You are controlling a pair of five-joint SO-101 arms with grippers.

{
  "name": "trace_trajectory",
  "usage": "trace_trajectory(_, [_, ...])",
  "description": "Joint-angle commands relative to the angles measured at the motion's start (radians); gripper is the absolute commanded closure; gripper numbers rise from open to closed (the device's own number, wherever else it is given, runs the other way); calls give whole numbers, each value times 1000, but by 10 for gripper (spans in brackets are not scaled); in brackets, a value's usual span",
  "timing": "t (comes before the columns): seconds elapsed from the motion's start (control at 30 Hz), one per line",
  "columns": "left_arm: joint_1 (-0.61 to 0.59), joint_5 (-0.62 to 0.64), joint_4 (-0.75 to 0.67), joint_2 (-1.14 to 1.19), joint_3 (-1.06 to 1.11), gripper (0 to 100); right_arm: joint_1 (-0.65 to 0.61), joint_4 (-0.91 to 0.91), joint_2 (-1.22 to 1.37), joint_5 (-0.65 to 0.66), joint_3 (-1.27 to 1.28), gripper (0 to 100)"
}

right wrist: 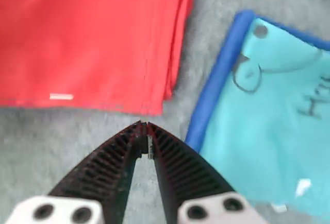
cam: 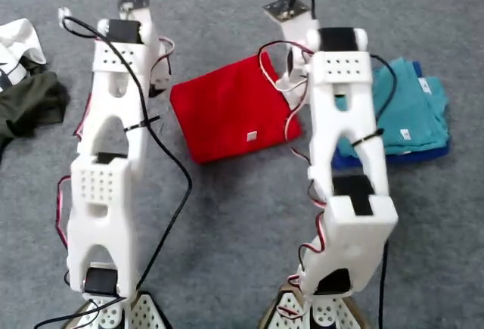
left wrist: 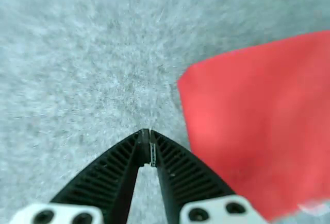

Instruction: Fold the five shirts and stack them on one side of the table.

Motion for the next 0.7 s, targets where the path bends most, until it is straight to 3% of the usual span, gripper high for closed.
trace_trajectory(0.0, [49,-35,17,-214,89,981,44,95,-124,61,-48,996])
trace_trajectory(0.27, [183,-107,-31,-326,242,981,173,143,-358,91,68,995])
trace_trajectory(0.5, [94,-117,11,-343,259,981,168,140,-611,91,269,995])
trace_trajectory(0.67, [106,-158,2,-552,476,981,174,68,-739,91,452,994])
